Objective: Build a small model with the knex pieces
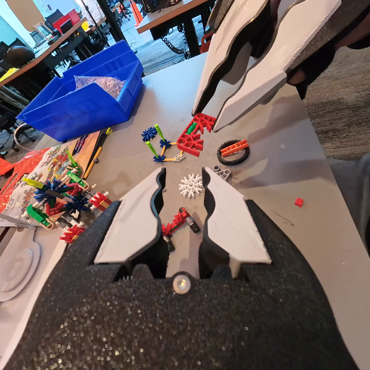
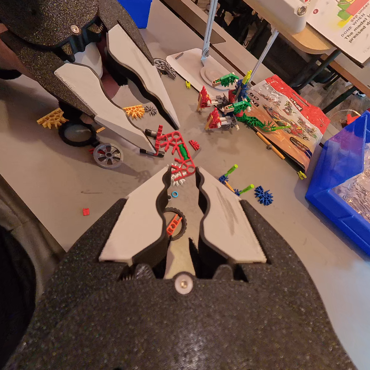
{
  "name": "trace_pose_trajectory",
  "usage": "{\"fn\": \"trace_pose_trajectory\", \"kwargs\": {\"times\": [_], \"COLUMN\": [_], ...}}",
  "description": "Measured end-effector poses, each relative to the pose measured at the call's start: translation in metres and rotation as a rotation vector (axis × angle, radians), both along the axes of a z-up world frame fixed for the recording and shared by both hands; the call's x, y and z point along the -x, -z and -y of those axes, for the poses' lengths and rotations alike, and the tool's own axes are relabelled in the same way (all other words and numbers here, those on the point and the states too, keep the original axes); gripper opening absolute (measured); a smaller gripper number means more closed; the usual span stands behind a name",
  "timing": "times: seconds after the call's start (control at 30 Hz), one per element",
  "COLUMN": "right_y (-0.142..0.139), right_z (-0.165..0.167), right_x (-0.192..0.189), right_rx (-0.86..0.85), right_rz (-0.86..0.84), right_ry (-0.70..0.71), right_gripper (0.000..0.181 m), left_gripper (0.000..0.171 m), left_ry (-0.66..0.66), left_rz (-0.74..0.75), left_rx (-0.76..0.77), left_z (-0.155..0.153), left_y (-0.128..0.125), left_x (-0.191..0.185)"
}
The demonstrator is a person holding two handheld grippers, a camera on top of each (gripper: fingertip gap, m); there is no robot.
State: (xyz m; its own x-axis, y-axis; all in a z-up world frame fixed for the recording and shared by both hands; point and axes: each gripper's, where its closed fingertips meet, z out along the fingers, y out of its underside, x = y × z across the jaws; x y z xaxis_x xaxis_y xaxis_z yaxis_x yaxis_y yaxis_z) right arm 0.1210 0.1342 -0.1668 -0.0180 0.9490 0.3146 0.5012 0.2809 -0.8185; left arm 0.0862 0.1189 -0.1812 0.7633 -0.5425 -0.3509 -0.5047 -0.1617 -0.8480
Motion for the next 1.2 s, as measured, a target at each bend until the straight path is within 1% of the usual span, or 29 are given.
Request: {"fn": "trace_pose_trajectory", "kwargs": {"times": [0.47,0.7,1.2], "right_y": [0.0,0.0,-0.004], "right_z": [0.01,0.012,0.01], "right_x": [0.004,0.005,0.004], "right_rx": [-0.025,-0.029,-0.037], "right_rz": [-0.008,-0.012,-0.032], "right_ry": [-0.033,-0.043,-0.039], "right_gripper": [0.023,0.023,0.023], "left_gripper": [0.032,0.025,0.025], "left_ry": [0.022,0.024,0.017], "left_rz": [-0.011,-0.018,-0.003], "left_rx": [-0.021,-0.024,-0.029], "left_z": [0.003,0.003,0.002], "left_y": [-0.002,-0.001,-0.003], "left_x": [-0.006,-0.007,-0.005]}}
